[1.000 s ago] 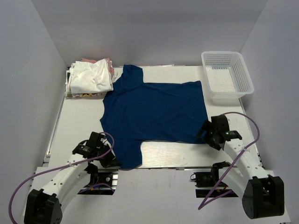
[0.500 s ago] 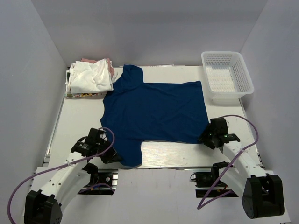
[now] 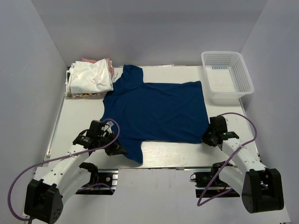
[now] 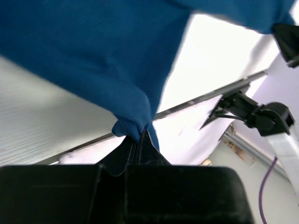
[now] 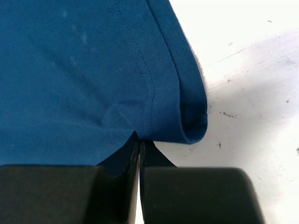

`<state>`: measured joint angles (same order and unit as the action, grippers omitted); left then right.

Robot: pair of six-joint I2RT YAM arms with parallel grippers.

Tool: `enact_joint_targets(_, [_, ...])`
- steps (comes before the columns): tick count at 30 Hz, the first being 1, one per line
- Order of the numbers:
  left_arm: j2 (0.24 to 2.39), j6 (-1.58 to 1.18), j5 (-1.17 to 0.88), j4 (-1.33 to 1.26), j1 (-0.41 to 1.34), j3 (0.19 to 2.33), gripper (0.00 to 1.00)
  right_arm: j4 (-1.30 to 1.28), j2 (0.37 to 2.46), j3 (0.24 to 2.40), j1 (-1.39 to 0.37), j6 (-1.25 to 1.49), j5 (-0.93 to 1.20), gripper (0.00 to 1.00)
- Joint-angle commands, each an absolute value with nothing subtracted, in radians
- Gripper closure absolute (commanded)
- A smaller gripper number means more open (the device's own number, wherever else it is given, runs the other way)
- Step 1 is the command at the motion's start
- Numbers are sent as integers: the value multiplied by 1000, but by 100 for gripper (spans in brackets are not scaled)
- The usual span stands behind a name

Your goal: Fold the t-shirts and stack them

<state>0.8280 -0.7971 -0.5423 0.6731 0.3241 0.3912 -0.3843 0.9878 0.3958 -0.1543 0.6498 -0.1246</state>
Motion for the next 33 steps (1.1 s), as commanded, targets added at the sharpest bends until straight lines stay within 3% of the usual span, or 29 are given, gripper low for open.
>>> enact_joint_targets(1, [862,-736,-594,618,327,495,100,-437,962,451,-155,600,-121,100])
enact_joint_targets(12, [1124,-690,-557,410,304,725,100,-416,1130,690,-153,493,-57,100])
enact_joint_targets(19, [1255,-690,-284,488,304,929,100,-417,1242,817,-152,465,-75,100])
enact_joint_targets(33, [1503,-608,-111,419,253,1167,100,-422,1505,1081,-149,437,-152,100])
